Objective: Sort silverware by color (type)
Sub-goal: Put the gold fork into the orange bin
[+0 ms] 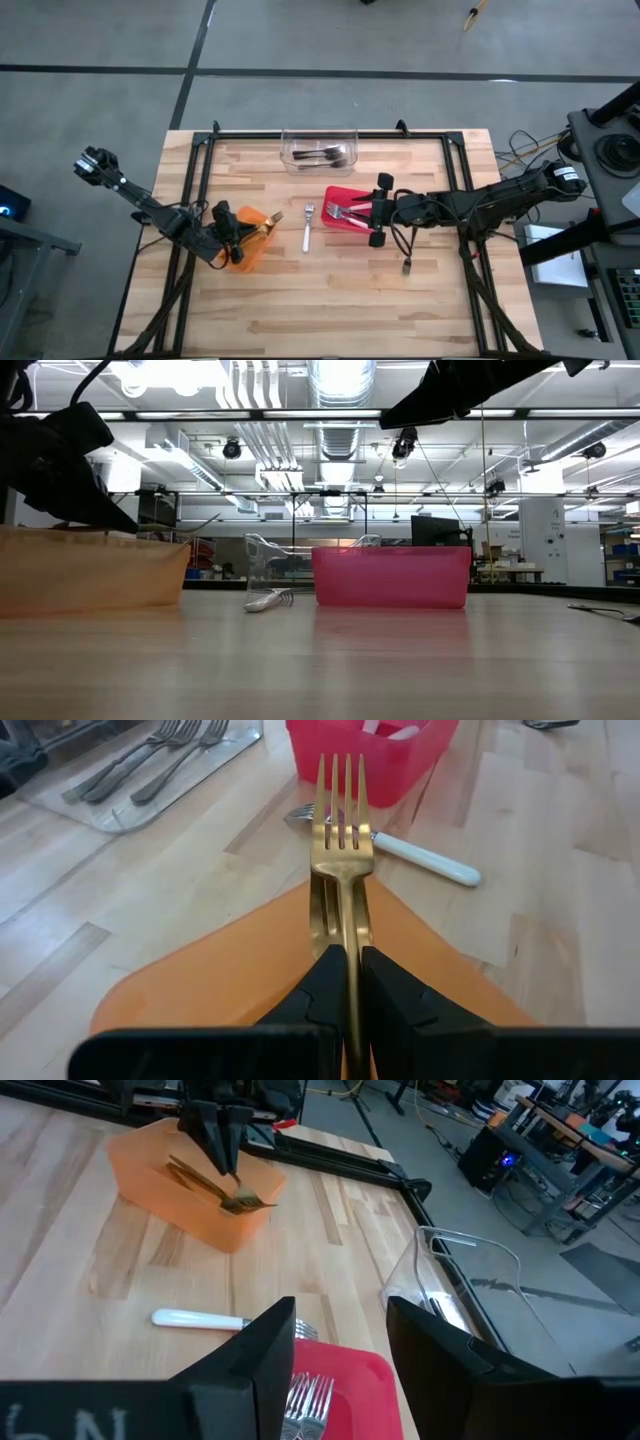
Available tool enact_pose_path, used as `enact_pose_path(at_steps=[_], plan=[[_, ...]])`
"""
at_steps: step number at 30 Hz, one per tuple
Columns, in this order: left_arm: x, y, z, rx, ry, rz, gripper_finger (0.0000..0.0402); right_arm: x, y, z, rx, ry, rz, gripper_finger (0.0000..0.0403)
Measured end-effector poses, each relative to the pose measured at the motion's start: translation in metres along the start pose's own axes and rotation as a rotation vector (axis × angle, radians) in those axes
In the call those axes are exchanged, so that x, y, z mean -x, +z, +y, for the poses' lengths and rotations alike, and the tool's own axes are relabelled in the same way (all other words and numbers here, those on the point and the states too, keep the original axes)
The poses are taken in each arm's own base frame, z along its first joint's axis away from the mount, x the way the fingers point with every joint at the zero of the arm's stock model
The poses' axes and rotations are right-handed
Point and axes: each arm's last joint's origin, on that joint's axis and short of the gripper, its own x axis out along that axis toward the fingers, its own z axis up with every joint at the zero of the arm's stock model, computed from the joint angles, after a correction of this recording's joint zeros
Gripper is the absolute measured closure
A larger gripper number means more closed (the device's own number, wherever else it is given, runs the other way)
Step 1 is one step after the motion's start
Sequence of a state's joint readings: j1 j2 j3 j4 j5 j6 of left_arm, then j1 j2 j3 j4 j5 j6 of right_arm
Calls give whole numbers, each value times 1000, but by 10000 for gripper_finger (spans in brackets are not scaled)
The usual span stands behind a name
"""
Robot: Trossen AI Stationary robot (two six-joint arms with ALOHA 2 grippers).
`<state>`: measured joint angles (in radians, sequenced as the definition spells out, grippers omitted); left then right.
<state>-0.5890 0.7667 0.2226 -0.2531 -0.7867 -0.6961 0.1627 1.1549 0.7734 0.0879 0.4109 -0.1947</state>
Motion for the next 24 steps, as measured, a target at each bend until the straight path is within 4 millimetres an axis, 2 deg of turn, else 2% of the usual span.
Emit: enact_pose_path(at_steps=[24], plan=[[5, 2, -3, 38, 9, -81, 392, 0, 0, 0, 6, 0, 0, 252]])
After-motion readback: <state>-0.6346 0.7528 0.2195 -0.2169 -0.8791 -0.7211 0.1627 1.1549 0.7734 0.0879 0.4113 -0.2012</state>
